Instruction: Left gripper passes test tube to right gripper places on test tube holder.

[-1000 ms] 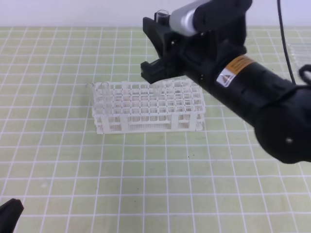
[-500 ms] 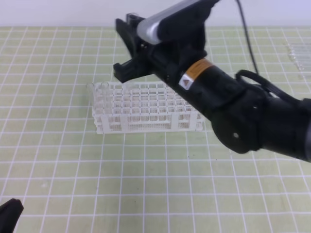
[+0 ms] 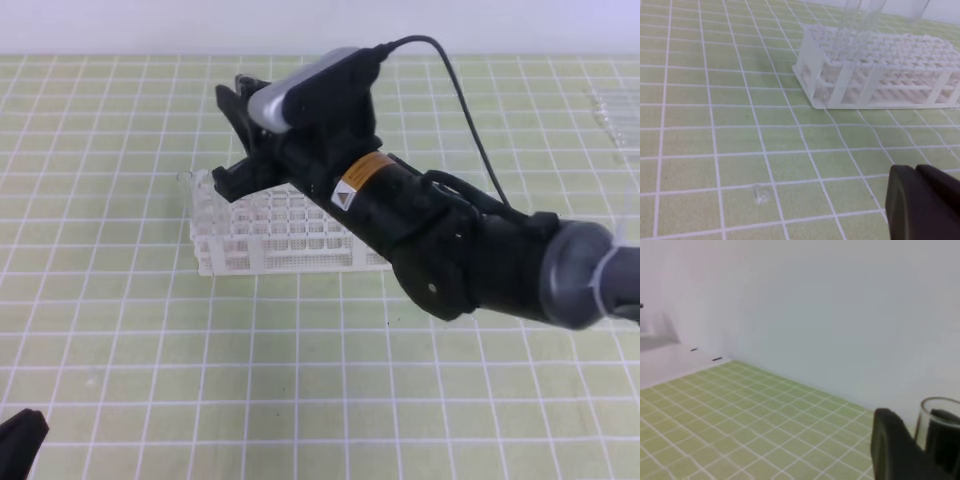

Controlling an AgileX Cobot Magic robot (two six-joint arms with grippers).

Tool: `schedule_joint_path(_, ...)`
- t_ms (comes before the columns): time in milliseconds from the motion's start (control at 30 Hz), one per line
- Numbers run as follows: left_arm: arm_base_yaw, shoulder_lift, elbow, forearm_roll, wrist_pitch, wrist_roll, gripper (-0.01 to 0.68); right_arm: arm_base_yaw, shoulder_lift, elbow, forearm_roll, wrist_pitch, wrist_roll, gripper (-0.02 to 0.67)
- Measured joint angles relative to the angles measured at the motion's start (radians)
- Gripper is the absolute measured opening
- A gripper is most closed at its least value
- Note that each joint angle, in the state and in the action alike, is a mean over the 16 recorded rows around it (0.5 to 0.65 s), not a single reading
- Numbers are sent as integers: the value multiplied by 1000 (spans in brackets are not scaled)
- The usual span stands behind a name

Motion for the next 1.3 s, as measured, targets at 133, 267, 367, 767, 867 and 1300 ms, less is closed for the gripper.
schedule_joint_path(133,0,0,-1,0,1,0,0,0,27,-29,-15,7,0,9)
schedule_joint_path(267,0,0,1,0,1,0,0,0,57,-57,-29,18,2,9)
schedule_joint_path(367,0,0,1,0,1,0,0,0,78,-72,-34,20,6,9)
schedule_joint_path(767,0,2,5,1,0,0,0,0,142,-77,-35,-15,24,9)
schedule_joint_path(867,0,1,4,1,1,0,0,0,149,-77,-35,-22,26,9)
schedule_joint_path(1300,0,1,5,1,0,0,0,0,157,-77,-35,-32,37,9)
